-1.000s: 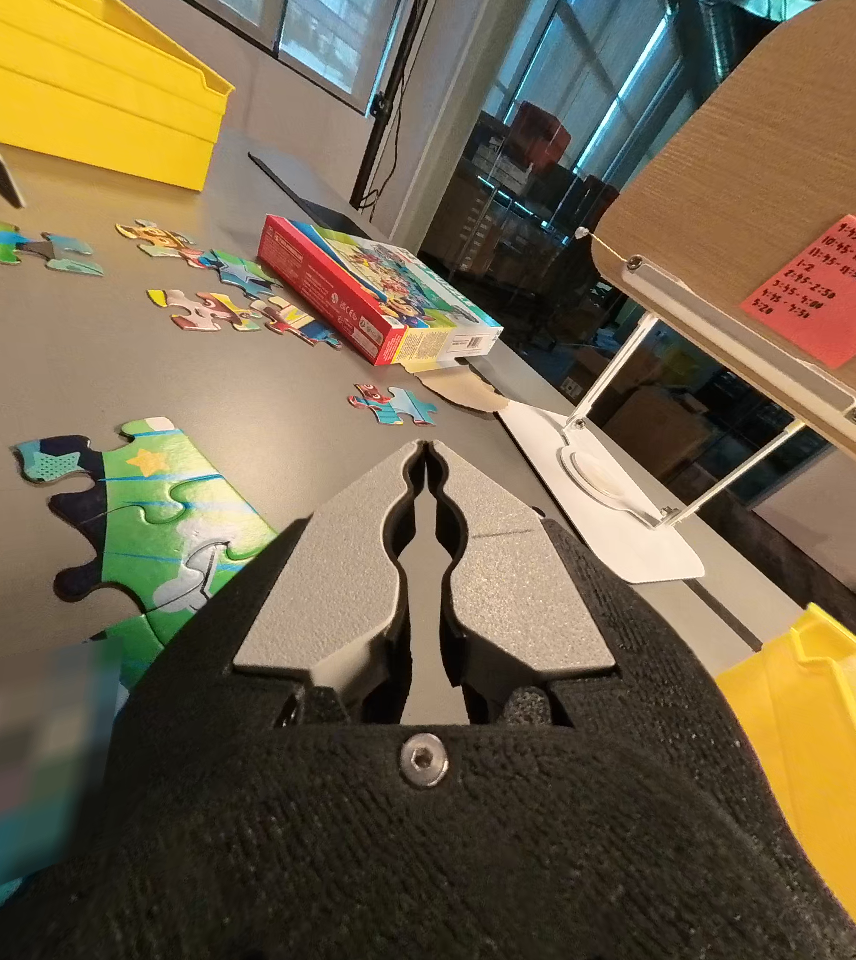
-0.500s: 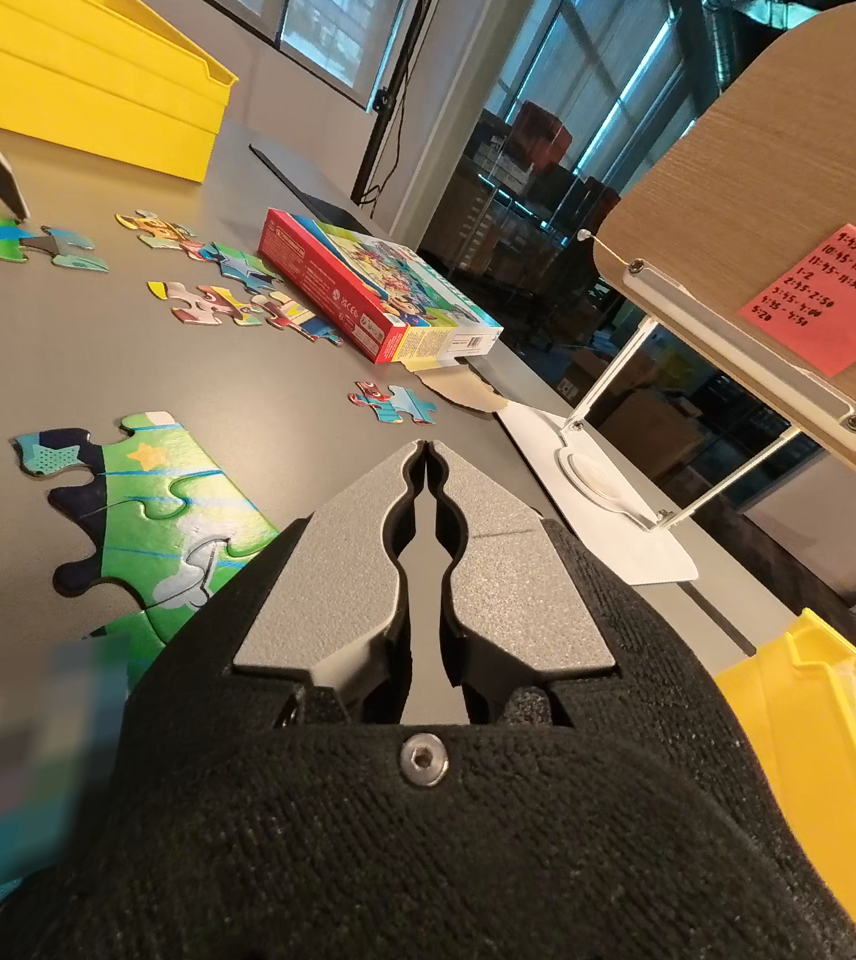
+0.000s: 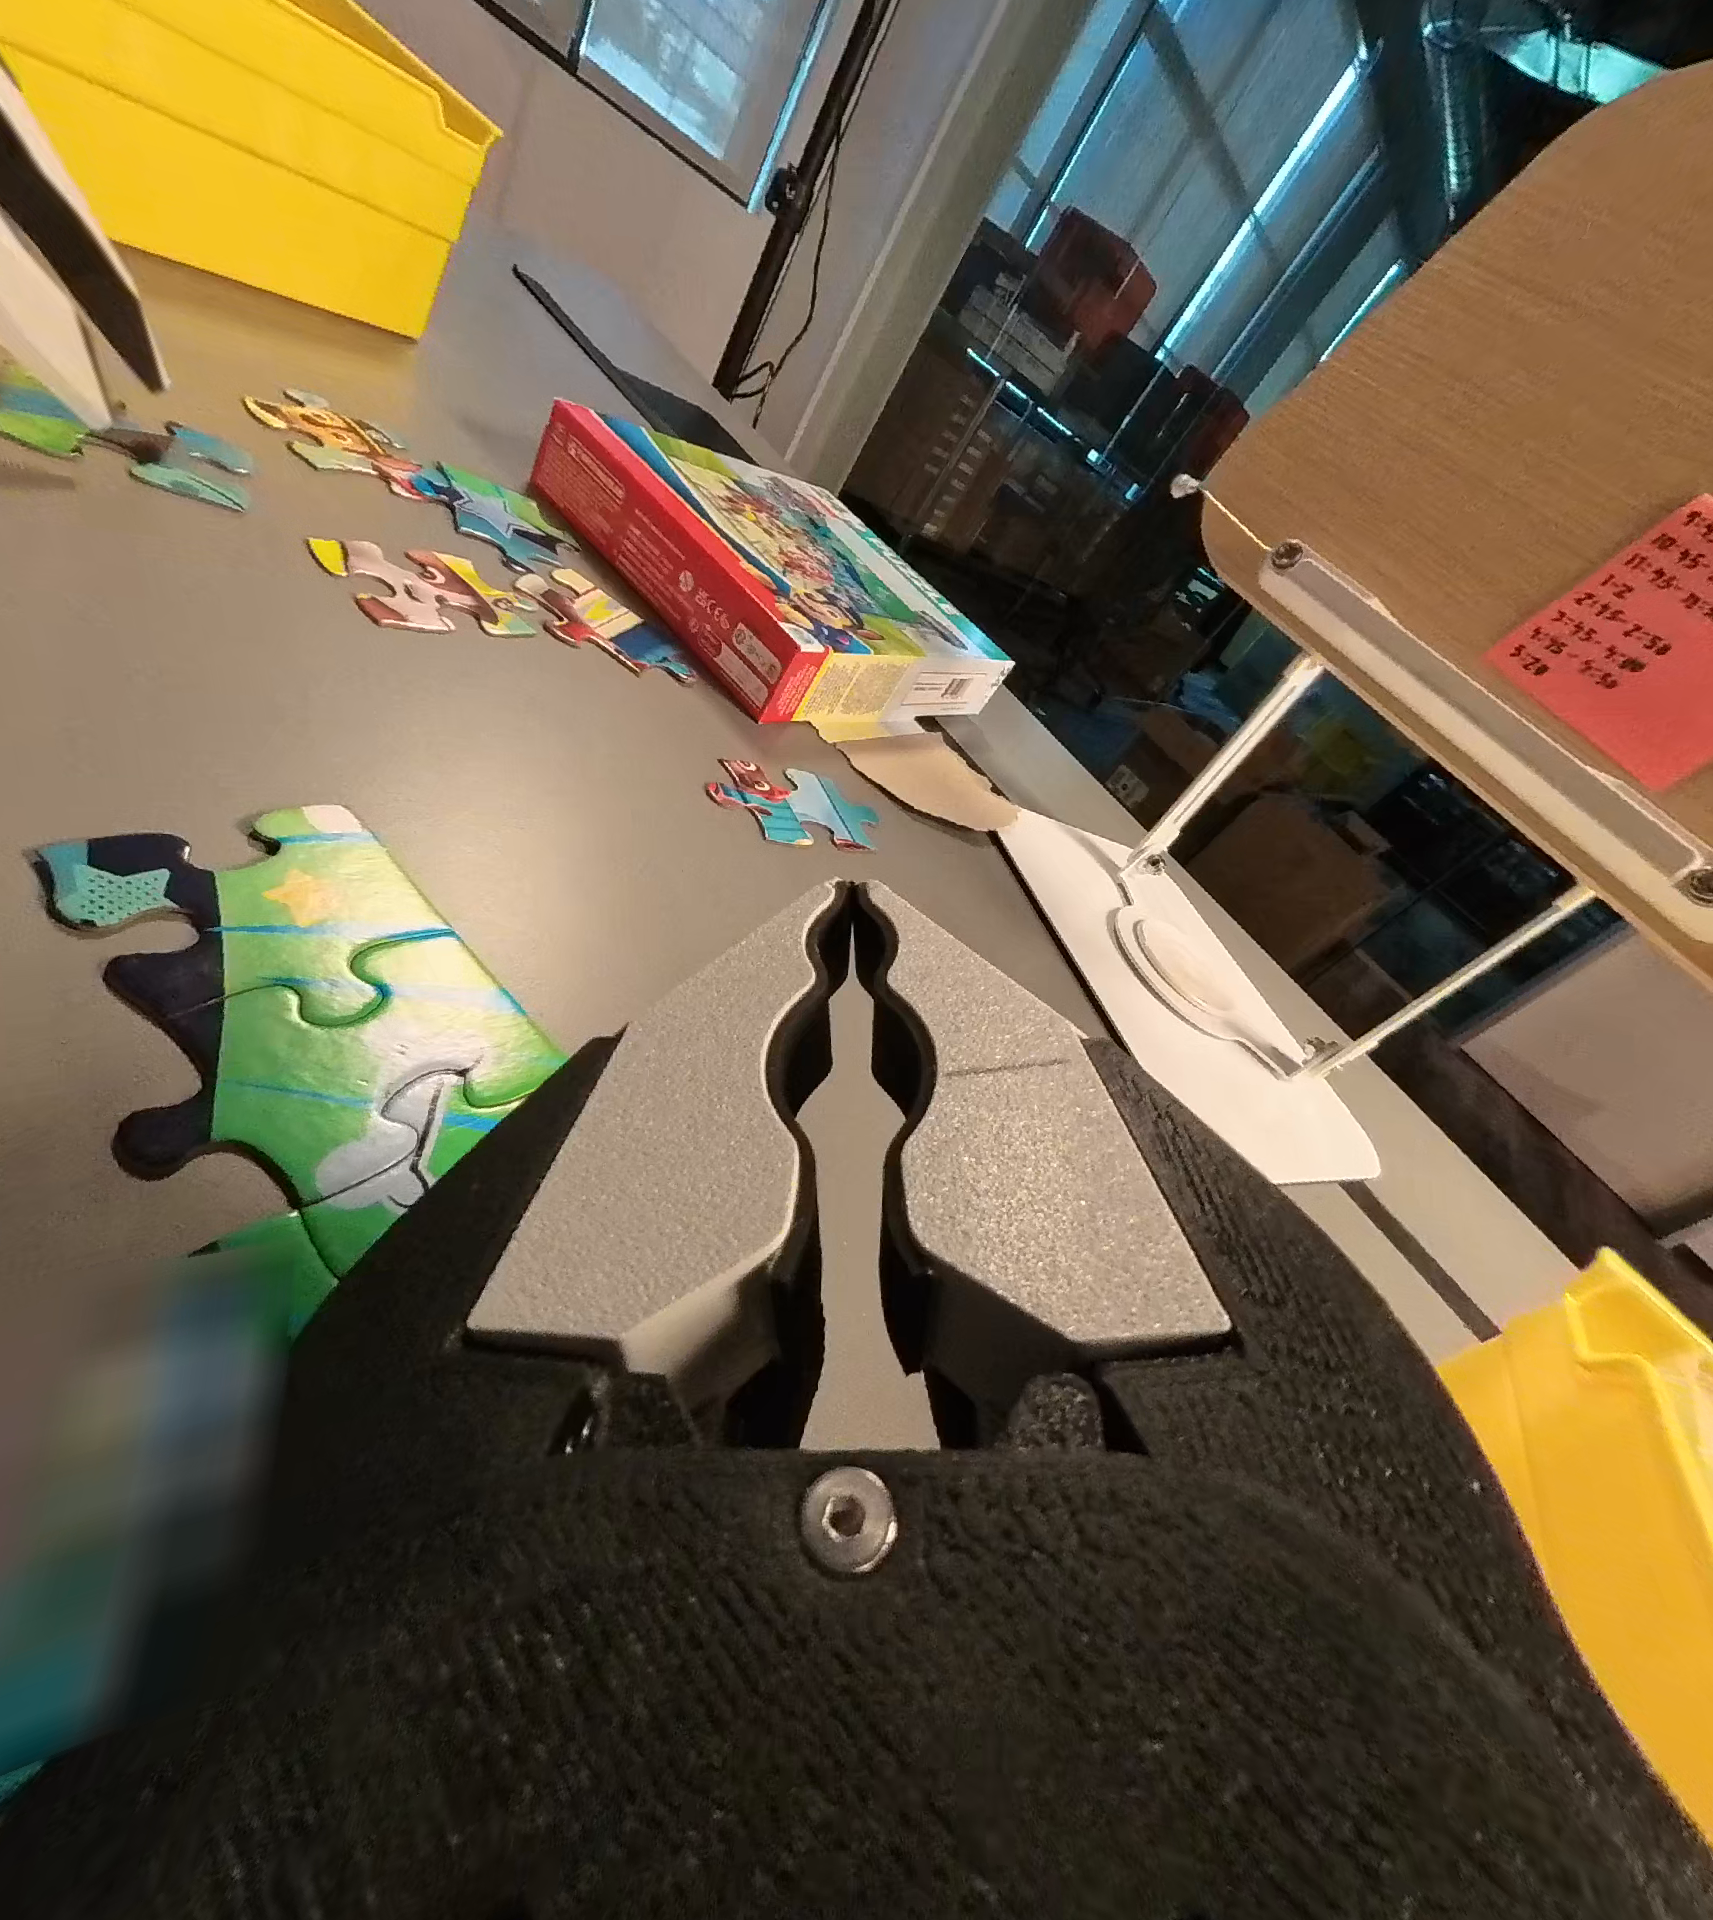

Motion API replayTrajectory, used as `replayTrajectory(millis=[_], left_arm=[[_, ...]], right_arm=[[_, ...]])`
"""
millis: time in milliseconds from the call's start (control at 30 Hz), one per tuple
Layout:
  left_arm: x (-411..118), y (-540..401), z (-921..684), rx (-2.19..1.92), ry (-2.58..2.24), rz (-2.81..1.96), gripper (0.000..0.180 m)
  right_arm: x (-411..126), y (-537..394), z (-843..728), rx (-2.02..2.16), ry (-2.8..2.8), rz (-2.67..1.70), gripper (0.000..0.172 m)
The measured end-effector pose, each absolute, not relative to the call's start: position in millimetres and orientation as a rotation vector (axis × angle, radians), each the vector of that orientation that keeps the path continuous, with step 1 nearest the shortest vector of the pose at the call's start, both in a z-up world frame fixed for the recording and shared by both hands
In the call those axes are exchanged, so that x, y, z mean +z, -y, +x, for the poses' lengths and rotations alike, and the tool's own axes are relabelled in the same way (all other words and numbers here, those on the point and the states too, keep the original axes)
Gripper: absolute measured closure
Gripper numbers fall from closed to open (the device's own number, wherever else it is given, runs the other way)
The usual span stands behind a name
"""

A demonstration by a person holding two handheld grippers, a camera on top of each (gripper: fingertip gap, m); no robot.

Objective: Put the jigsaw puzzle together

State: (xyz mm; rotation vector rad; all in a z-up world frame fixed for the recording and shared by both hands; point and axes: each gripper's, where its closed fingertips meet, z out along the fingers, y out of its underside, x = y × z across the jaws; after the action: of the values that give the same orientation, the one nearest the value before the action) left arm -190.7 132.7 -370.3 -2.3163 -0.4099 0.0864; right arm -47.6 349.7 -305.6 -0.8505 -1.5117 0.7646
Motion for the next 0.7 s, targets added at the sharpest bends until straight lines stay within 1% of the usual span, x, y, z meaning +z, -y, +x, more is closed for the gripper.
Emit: replayTrajectory(millis=[167, 233, 467, 500, 633, 700], left_arm=[[-382, -133, -191, 0.080, 0.461, -2.435, 0.146], [-382, -132, -192, 0.088, 0.467, -2.469, 0.153], [-384, -128, -191, 0.116, 0.481, -2.638, 0.157], [-384, -129, -190, 0.107, 0.463, -2.653, 0.162], [-383, -134, -187, 0.151, 0.310, -2.673, 0.165], [-380, -138, -183, 0.142, 0.245, -2.655, 0.180]], right_arm=[[-306, -350, -48, 0.762, 1.514, -0.848, 0.172], [-306, -350, -48, 0.764, 1.513, -0.849, 0.172], [-306, -349, -48, 0.761, 1.517, -0.843, 0.172], [-306, -348, -48, 0.762, 1.518, -0.843, 0.172], [-306, -348, -48, 0.764, 1.520, -0.840, 0.172], [-306, -347, -48, 0.765, 1.521, -0.841, 0.172]])
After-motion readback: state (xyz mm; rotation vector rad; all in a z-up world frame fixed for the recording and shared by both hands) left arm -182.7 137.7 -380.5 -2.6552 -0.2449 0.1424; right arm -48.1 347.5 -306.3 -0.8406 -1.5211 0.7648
